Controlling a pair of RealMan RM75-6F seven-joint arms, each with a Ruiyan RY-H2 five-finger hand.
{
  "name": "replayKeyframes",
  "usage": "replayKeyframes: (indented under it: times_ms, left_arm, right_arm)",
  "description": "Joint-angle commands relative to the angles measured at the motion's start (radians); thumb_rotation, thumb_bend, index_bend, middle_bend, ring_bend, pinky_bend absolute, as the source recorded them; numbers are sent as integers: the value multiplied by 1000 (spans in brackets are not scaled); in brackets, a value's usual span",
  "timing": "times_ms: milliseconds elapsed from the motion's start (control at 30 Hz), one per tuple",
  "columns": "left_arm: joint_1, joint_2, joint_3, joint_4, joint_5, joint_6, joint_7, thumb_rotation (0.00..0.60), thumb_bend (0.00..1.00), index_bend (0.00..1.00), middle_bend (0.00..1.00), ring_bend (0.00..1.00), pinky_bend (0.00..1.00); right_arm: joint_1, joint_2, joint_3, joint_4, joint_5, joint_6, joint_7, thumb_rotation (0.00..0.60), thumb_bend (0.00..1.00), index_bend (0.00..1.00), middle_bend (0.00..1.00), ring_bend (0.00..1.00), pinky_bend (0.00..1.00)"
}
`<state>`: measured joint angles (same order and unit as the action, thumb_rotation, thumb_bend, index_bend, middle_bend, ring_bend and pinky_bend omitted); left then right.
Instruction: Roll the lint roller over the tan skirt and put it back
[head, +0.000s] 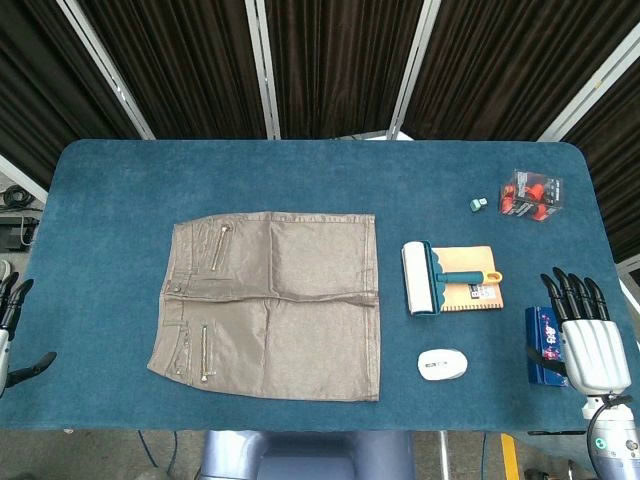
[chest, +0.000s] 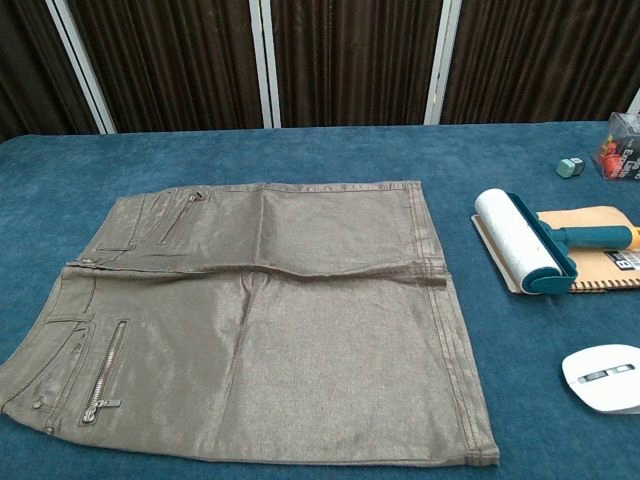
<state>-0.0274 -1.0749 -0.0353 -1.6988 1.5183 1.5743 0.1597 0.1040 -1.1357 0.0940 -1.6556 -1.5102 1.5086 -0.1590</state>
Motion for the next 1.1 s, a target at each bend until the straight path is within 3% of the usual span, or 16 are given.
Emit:
replayKeyframes:
  times_ms: [33, 300, 400, 500, 600, 667, 933, 1100]
  left_arm:
    - [-1, -1, 0, 2, 1, -1, -1, 600, 0, 0, 0, 0, 0]
    - [-7, -10, -7, 21, -5, -9, -12, 600, 0, 0, 0, 0, 0]
    - [-17, -21, -16, 36, -19, -23, -14, 600, 0, 0, 0, 0, 0]
    - [-26, -32, -26, 45, -35, -35, -9, 600, 0, 0, 0, 0, 0]
    - [-33, -43, -36, 47, -65, -53, 7, 600, 0, 0, 0, 0, 0]
    - [-37, -49, -42, 44, -78, -58, 16, 600, 0, 0, 0, 0, 0]
    - [-51, -71, -52, 63, -112, -82, 49, 600, 0, 0, 0, 0, 0]
    - [-59, -77, -62, 73, -141, -100, 58, 600, 0, 0, 0, 0, 0]
  right_arm:
    - [1, 1, -1, -1, 2, -4, -2, 600, 0, 0, 0, 0, 0]
    - [40, 4, 10, -2, 39, -86, 8, 600, 0, 3, 0, 0, 0]
    - [122, 15, 44, 26, 81, -214, 10, 600, 0, 7, 13, 0, 0]
    - [210, 19, 71, 73, 141, -375, 43, 600, 0, 25, 96, 11, 24]
    - [306, -22, 98, 182, 177, -505, 57, 600, 18, 126, 209, 100, 160]
    - [354, -74, 108, 271, 174, -545, 69, 600, 89, 209, 253, 144, 215]
    - [478, -222, 89, 510, 194, -723, 117, 600, 202, 256, 260, 151, 222]
    - [511, -278, 66, 575, 180, -759, 120, 600, 249, 265, 269, 158, 232]
